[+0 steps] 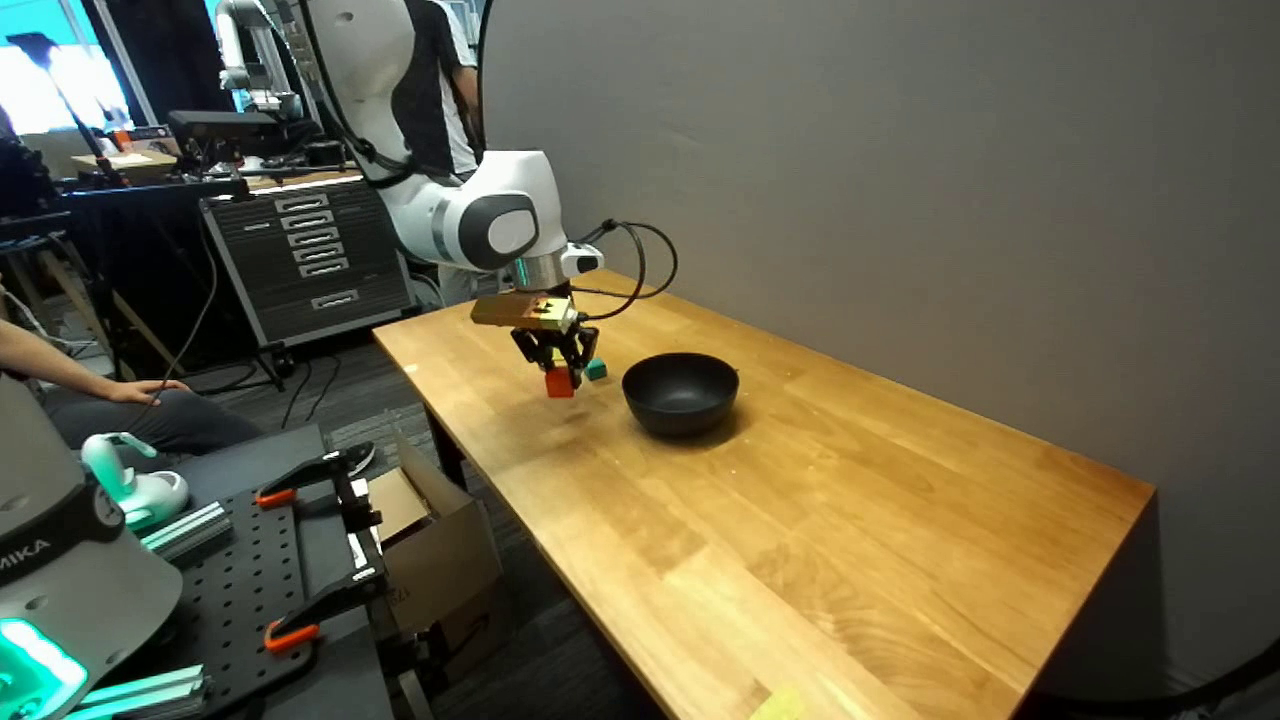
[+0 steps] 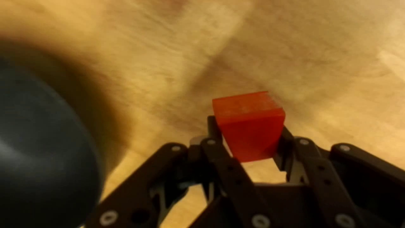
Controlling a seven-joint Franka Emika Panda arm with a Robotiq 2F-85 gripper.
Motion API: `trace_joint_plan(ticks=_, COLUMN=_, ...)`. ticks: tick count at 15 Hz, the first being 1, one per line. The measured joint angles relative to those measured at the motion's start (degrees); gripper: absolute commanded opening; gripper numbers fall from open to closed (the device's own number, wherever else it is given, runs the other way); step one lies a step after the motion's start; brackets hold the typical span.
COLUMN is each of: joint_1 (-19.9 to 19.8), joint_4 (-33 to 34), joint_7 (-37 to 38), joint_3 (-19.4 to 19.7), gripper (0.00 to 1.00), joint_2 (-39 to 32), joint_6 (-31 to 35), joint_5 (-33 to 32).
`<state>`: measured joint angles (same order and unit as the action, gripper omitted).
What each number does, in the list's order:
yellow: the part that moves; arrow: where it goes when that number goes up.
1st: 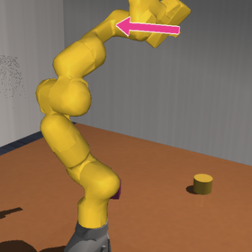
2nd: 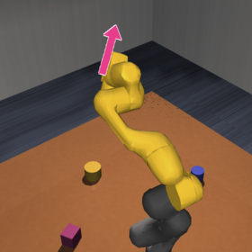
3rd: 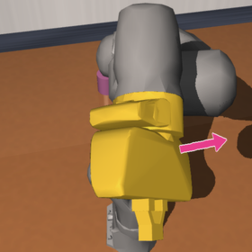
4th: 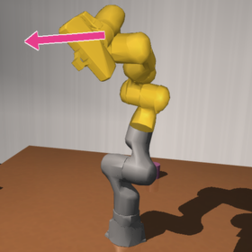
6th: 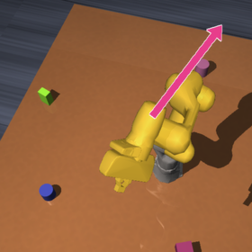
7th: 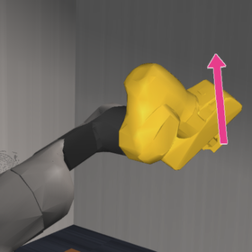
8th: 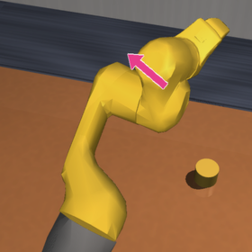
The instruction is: Put the orange and green blocks in the bowl respectively
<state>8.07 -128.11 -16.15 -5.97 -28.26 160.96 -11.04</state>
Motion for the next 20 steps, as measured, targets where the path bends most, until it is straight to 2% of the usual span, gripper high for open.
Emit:
trace_joint_plan(ticks=6, joint_1=1.9, joint_4=4.9, joint_7=5.8, joint_3=9.1, gripper=0.17, joint_2=6.5, joint_6=-3.7, joint_5=-12.0)
trace_joint_plan(ticks=7, joint_1=2.1, joint_4=5.7, joint_7=7.1, joint_3=10.2, gripper=0.65, joint_2=6.5, joint_6=-3.8, joint_5=-14.3)
trace_joint_plan(ticks=9, joint_1=2.1, joint_4=7.0, joint_7=9.0, joint_3=11.4, gripper=0.71, joint_2=5.9, joint_6=-3.8, joint_5=-17.0)
trace_joint_plan(ticks=12, joint_1=1.9, joint_4=8.9, joint_7=9.8, joint_3=11.5, gripper=0.95, joint_2=3.9, joint_6=-4.1, joint_5=-17.2)
trace_joint_plan(ticks=13, joint_1=1.7, joint_4=9.5, joint_7=9.9, joint_3=11.5, gripper=1.00, joint_2=3.3, joint_6=-4.6, joint_5=-16.8)
trace_joint_plan(ticks=15, joint_1=0.0, joint_4=10.2, joint_7=8.7, joint_3=9.6, gripper=1.00, joint_2=2.5, joint_6=-6.6, joint_5=-12.6)
trace_joint_plan(ticks=18, joint_1=-5.3, joint_4=12.2, joint_7=2.7, joint_3=2.3, gripper=1.00, joint_2=2.1, joint_6=-13.5, joint_5=1.0)
trace_joint_plan(ticks=20, joint_1=-7.4, joint_4=14.7, joint_7=1.0, joint_3=-1.3, gripper=1.00, joint_2=1.9, joint_6=-18.5, joint_5=8.8)
